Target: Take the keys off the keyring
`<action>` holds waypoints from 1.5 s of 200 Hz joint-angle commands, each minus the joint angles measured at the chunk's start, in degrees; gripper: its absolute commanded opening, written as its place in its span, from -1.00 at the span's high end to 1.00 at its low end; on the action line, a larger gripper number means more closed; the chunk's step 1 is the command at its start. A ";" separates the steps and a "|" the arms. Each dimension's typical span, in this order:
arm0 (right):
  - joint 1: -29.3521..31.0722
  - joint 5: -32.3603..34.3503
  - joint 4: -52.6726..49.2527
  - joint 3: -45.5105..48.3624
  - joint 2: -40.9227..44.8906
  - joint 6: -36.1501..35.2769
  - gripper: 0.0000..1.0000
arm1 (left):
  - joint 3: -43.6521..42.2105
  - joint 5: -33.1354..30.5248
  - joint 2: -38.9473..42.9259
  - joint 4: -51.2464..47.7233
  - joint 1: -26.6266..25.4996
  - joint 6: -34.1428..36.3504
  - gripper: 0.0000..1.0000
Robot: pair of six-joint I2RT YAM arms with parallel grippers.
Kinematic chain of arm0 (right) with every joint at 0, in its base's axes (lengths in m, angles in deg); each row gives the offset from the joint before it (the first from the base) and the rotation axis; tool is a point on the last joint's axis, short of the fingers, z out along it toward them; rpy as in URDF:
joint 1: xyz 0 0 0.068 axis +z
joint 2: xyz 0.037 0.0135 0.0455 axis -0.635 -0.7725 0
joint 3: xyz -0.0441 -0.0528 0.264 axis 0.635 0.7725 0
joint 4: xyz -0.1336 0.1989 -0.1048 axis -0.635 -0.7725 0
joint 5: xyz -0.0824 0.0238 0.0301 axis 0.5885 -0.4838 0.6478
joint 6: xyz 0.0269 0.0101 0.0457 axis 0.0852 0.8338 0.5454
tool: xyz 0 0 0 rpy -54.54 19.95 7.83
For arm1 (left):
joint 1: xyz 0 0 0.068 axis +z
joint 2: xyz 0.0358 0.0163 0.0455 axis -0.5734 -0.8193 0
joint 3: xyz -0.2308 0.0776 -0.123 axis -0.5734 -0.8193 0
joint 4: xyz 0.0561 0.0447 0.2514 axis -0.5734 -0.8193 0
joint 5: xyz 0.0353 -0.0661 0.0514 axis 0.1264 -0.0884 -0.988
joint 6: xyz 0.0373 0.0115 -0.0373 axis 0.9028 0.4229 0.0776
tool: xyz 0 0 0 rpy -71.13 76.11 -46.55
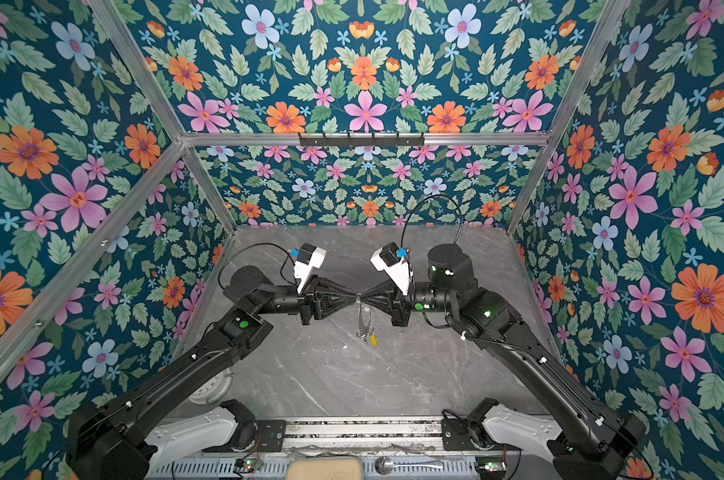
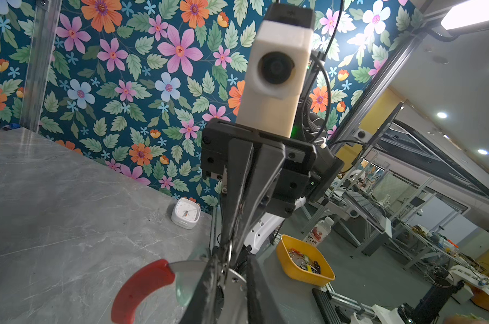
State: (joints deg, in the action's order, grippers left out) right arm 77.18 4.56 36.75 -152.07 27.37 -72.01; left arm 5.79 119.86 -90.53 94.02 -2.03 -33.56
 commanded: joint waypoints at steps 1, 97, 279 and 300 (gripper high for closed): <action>-0.01 2.70 1.15 -0.35 -0.08 -0.23 1.00 | 0.10 2.32 -0.08 3.16 -0.06 -0.94 0.61; -0.02 1.80 3.33 0.13 -0.33 1.30 1.00 | -0.08 1.81 -0.54 3.01 -0.04 -0.72 0.77; -3.31 -13.23 22.44 14.64 4.79 6.66 -0.21 | -3.81 -1.63 2.91 11.98 -0.23 0.29 1.00; -3.31 -14.10 22.74 14.70 3.61 6.83 -0.21 | -4.03 -1.36 2.95 13.76 -0.21 -0.82 1.00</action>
State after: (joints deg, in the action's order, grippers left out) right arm 73.86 -4.97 57.10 -137.23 31.83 -65.89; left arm 1.88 117.81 -87.73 102.76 -2.25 -33.15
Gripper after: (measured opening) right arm 0.605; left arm 0.049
